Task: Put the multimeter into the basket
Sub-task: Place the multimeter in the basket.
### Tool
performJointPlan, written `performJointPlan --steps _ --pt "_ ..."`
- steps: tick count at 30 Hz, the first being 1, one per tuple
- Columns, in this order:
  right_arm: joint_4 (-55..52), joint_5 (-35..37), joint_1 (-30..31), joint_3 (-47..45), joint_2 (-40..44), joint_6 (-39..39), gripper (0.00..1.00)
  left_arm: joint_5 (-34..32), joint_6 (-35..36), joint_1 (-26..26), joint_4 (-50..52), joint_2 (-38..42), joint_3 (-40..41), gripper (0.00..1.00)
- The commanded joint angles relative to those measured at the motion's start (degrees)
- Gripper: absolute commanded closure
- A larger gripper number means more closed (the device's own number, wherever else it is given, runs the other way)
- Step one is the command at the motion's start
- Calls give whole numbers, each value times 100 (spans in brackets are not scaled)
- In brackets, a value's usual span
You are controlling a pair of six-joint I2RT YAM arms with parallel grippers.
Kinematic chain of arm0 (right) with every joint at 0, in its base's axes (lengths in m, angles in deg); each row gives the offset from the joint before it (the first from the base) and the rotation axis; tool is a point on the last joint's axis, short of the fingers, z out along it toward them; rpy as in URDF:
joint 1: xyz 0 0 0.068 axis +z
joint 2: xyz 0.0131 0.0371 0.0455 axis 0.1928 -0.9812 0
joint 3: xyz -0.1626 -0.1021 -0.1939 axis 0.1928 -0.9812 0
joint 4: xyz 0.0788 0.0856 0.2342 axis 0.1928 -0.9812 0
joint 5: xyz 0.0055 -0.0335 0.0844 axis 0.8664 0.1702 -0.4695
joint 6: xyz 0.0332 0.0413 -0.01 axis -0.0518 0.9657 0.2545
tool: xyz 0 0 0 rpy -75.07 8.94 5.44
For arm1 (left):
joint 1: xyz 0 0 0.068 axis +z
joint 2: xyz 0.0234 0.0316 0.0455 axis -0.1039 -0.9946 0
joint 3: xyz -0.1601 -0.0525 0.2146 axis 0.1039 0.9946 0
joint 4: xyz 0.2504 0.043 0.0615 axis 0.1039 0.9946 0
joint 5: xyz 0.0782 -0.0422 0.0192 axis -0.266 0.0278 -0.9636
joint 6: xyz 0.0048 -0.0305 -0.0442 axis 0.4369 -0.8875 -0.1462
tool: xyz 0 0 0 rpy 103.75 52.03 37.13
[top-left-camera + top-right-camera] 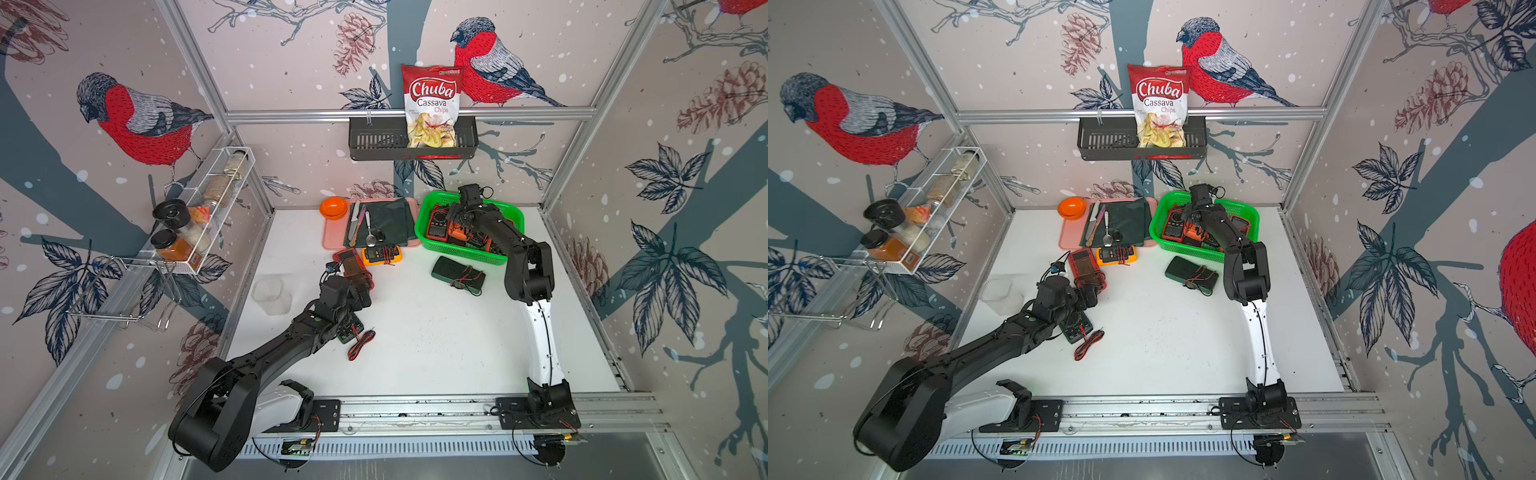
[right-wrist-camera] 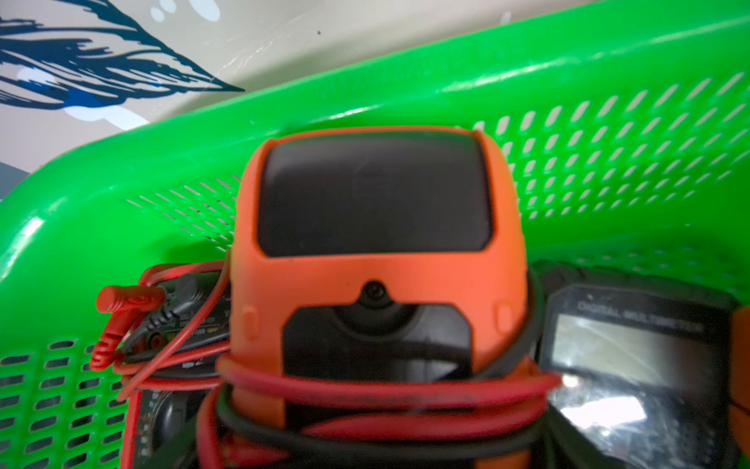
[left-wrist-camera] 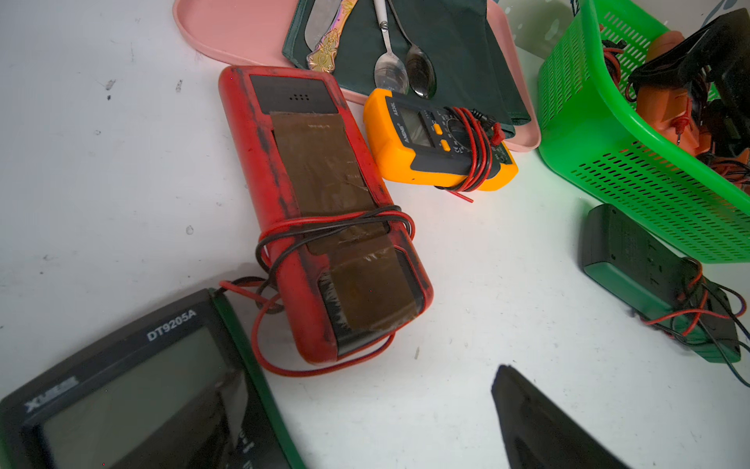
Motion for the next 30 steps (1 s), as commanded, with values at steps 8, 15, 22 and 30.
performJointPlan --steps 8,15,22,30 --pt "-742 372 269 250 253 -446 0 5 -13 7 -217 -73 -42 2" --pt "-788 693 362 -137 956 -427 0 32 -31 7 -234 -31 -26 2" --pt "-464 680 513 -1117 1815 -599 0 41 -44 7 -228 28 -41 2" --pt "769 157 885 -3511 3573 -972 0 -190 -139 5 -42 175 -45 1"
